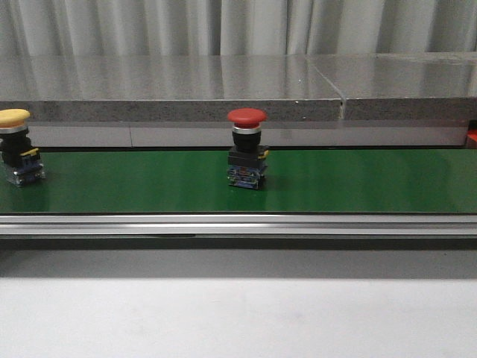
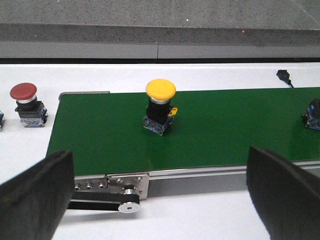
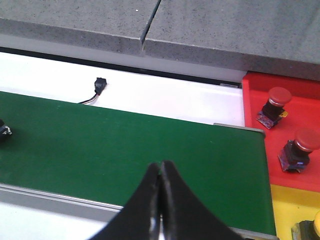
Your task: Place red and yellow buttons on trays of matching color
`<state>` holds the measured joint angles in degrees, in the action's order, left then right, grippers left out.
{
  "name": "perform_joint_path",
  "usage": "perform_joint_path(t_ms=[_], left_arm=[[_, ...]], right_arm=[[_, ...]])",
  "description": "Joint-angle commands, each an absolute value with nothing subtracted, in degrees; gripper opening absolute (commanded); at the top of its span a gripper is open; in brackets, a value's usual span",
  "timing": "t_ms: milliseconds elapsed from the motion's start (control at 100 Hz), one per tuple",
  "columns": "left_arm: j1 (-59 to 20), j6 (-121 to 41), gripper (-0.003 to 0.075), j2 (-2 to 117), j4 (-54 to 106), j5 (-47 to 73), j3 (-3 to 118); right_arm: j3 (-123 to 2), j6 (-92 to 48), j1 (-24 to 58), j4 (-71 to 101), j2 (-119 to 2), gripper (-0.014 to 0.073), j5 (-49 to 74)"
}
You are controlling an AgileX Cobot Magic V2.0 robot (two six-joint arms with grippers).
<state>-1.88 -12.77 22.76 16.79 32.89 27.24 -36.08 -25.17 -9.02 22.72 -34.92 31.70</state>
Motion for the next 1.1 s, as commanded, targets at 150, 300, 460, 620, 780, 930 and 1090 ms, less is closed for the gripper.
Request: perform_joint_path(t_ms=[150, 300, 460, 620, 780, 930, 1090], left_arm=[[-2.33, -12.87, 0.0330, 15.67, 18.07, 29.25, 23.94], [-2.33, -12.87, -0.0022, 15.47, 18.07, 29.25, 23.70], [-2.33, -12.87, -0.0019, 15.47, 18.07, 29.25, 23.70], [-2.33, -12.87, -0.0019, 15.47, 18.07, 29.25, 23.70], [-2.33, -12.87, -0.0019, 15.47, 18.07, 29.25, 23.70], [-2.33, -12.87, -0.0019, 15.47, 18.07, 29.25, 23.70], [-2.33, -12.87, -0.0019, 15.47, 18.07, 29.25, 23.70]], right_arm=[[-37.38, -25.70, -8.94, 23.11, -34.84, -0.0068, 27.97], [-37.38, -25.70, -8.94, 23.11, -34.84, -0.0068, 26.63], [-37.38, -25.70, -8.94, 23.11, -34.84, -0.0068, 24.28], [-37.38, -25.70, -8.94, 23.11, -34.84, -0.0068, 24.28], [-37.38, -25.70, -8.94, 23.16, -34.96, -0.0025, 24.29], [-37.38, -25.70, -8.94, 23.23, -34.96, 0.0297, 26.67], [-37.38, -25.65, -8.94, 26.97, -34.96, 0.0664, 27.62]])
